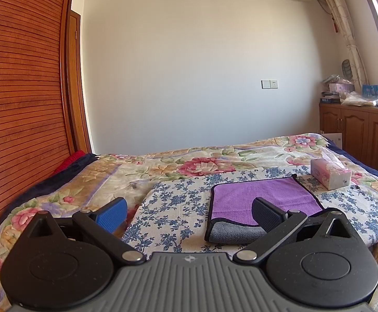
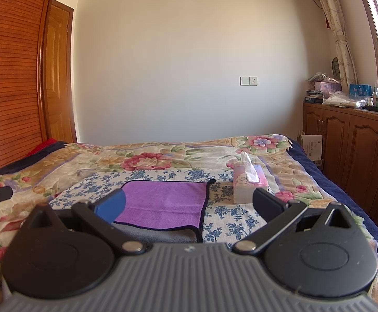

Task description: Fold towel

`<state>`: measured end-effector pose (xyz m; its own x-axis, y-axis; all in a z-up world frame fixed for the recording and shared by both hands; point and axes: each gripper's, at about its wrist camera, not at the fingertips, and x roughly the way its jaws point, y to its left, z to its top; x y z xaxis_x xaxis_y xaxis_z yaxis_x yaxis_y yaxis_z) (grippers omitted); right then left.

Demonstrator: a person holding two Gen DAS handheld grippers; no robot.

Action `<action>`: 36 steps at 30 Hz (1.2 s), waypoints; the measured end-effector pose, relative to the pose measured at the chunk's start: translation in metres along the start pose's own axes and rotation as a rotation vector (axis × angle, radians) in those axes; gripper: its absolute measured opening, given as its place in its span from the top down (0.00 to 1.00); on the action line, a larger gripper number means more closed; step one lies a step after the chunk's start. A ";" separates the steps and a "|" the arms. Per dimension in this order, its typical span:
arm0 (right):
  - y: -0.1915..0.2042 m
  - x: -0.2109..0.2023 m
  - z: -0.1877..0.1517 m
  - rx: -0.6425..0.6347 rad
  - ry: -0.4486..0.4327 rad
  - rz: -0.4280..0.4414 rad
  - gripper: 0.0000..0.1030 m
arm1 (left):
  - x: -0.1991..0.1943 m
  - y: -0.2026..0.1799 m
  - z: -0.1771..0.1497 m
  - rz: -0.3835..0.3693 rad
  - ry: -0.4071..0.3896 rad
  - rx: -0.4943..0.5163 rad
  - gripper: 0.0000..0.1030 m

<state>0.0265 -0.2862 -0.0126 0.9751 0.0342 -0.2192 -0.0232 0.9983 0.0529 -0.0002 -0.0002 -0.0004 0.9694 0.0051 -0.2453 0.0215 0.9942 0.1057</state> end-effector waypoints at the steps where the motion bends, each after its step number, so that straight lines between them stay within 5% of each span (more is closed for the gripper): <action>1: 0.000 0.000 0.000 0.000 0.000 0.000 0.00 | 0.000 0.000 0.000 0.000 0.000 0.000 0.00; 36: 0.003 0.006 -0.001 -0.007 0.029 0.013 0.00 | 0.003 -0.002 0.001 -0.014 0.030 0.008 0.00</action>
<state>0.0325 -0.2828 -0.0150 0.9678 0.0487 -0.2469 -0.0377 0.9981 0.0492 0.0034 -0.0024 -0.0004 0.9614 -0.0056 -0.2753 0.0373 0.9932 0.1100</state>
